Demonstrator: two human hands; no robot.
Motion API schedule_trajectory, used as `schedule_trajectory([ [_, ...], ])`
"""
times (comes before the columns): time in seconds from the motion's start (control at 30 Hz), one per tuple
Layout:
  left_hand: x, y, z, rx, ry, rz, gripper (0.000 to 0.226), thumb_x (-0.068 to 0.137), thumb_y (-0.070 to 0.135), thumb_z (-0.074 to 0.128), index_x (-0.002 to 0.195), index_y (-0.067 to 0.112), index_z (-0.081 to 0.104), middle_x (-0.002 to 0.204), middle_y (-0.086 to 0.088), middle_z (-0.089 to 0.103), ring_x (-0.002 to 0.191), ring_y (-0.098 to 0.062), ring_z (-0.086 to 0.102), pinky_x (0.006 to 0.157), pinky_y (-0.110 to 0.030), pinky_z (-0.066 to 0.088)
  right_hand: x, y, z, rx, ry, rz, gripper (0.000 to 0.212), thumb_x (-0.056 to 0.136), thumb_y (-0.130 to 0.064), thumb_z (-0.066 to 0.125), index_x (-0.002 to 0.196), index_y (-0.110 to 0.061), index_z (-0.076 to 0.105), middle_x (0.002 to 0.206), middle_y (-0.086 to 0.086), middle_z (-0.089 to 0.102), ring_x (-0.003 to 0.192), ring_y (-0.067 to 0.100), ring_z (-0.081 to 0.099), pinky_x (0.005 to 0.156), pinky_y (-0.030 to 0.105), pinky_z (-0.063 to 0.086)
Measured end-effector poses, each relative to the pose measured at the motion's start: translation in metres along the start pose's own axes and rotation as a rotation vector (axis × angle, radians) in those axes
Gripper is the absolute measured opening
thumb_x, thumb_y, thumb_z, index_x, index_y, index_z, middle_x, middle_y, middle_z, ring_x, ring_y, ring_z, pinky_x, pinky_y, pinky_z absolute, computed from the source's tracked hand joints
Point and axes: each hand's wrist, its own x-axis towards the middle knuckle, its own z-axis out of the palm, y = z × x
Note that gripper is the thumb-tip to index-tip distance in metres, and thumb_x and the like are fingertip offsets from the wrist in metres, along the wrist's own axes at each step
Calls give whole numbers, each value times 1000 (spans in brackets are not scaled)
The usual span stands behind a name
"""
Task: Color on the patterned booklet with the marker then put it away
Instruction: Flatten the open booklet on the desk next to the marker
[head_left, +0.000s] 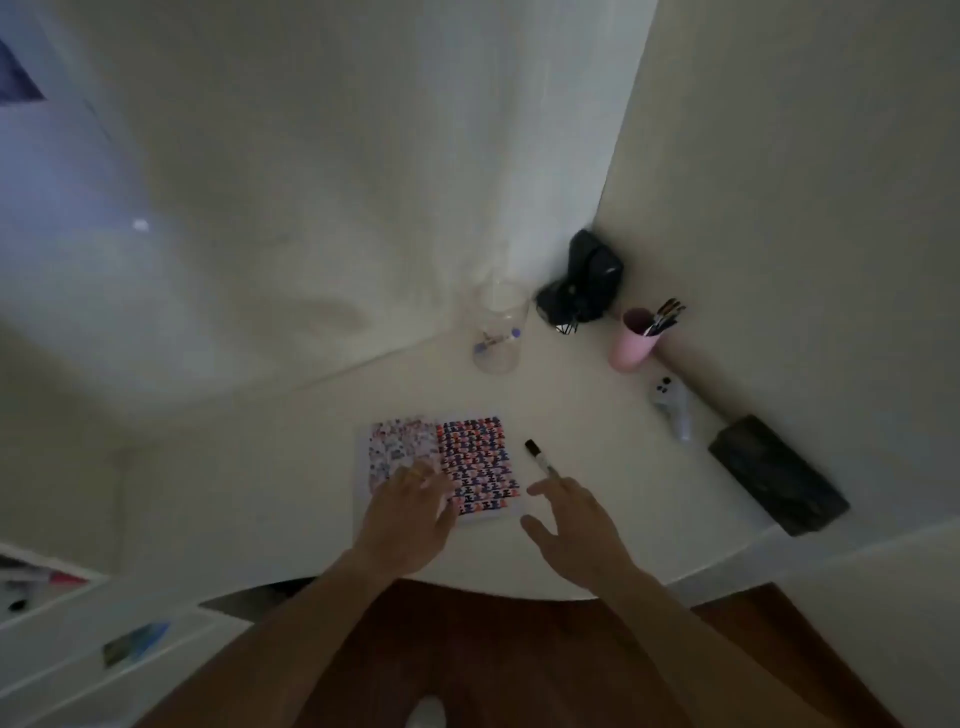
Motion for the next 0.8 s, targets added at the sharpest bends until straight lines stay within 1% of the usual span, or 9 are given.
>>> schedule_trajectory([
  [0.1,22,-12,48,-6,58,-1,32,93,40,50,115,21,64,128,-11,61,117,-33,57,95,-48,48,26,24,47,-21,44,-26,44,96,-47,50,135,-27,53,137,0,55,129,22,50,103,34,43],
  [0.2,46,-21,87,9,168,38,30,94,36,54,118,20,62,129,-12,61,121,-31,55,103,-49,44,50,45,88,-5,126,-32,44,96,-46,44,131,-24,57,134,2,58,127,24,52,104,38,46],
  [0.27,59,-27,107,39,263,71,33,94,35,52,120,17,61,129,-13,61,121,-31,55,105,-50,42,62,60,110,-42,223,-71,38,97,-41,48,126,-21,61,130,4,61,124,25,54,108,38,41],
  [0.37,70,-36,130,40,325,74,34,94,35,52,122,16,62,131,-13,61,123,-31,53,106,-51,40,68,76,135,-105,335,-108,34,96,-36,51,124,-20,62,130,5,61,124,25,51,109,34,33],
  [0.53,68,-51,160,79,394,141,36,97,37,50,123,16,64,133,-11,61,128,-30,50,108,-49,36,69,84,148,-101,395,-142,37,97,-38,49,125,-18,62,131,5,60,125,24,50,108,35,38],
  [0.67,68,-50,166,68,460,150,34,95,36,50,119,17,65,128,-10,63,126,-31,51,106,-50,38,72,86,153,-119,432,-158,38,95,-42,46,121,-21,63,126,2,62,121,22,52,105,29,33],
  [0.8,68,-50,166,71,499,139,35,92,40,47,116,22,65,123,-4,64,122,-27,51,101,-47,41,72,86,154,-149,469,-176,40,94,-45,40,120,-23,62,123,-1,61,119,21,53,105,29,35],
])
